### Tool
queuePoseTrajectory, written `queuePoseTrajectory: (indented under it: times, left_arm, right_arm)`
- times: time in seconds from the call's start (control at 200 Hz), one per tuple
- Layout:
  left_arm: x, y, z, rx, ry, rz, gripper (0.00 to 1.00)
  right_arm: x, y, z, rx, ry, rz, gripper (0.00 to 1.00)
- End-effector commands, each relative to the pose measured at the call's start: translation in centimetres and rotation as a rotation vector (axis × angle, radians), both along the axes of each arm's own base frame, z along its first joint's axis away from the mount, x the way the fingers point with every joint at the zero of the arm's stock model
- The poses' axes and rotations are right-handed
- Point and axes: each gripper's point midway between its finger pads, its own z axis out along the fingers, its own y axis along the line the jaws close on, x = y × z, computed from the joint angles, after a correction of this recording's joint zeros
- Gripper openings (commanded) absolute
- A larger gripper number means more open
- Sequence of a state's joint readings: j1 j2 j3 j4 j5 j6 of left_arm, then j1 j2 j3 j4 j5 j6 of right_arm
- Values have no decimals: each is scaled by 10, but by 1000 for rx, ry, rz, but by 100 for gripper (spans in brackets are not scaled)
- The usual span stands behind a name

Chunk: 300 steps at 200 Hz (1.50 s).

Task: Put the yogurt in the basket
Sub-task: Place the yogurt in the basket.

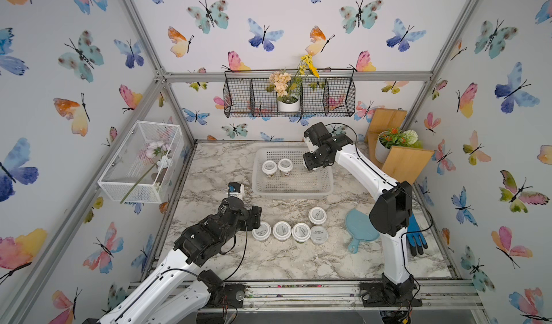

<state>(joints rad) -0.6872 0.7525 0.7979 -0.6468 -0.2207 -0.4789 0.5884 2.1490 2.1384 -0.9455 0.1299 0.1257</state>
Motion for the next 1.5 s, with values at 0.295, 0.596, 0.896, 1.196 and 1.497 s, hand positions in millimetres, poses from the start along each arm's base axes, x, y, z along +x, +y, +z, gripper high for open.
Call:
queuePoseTrajectory:
  times: [0.295, 0.596, 0.896, 1.196, 1.497]
  left_arm:
    - [-3, -9, -8, -2, 23, -46, 84]
    - [-3, -11, -7, -6, 22, -57, 84]
    - [-3, -11, -7, -8, 20, -57, 84]
    - [-3, -10, -8, -6, 22, -56, 84]
    - [-3, -11, -10, -1, 29, -57, 84]
  right_arm:
    - [42, 27, -28, 60, -16, 10, 57]
    - [45, 34, -45, 89, 0, 6, 57]
    - [41, 35, -67, 88, 36, 2, 57]
    - [41, 32, -79, 64, 50, -2, 56]
    - [40, 31, -86, 60, 51, -2, 64]
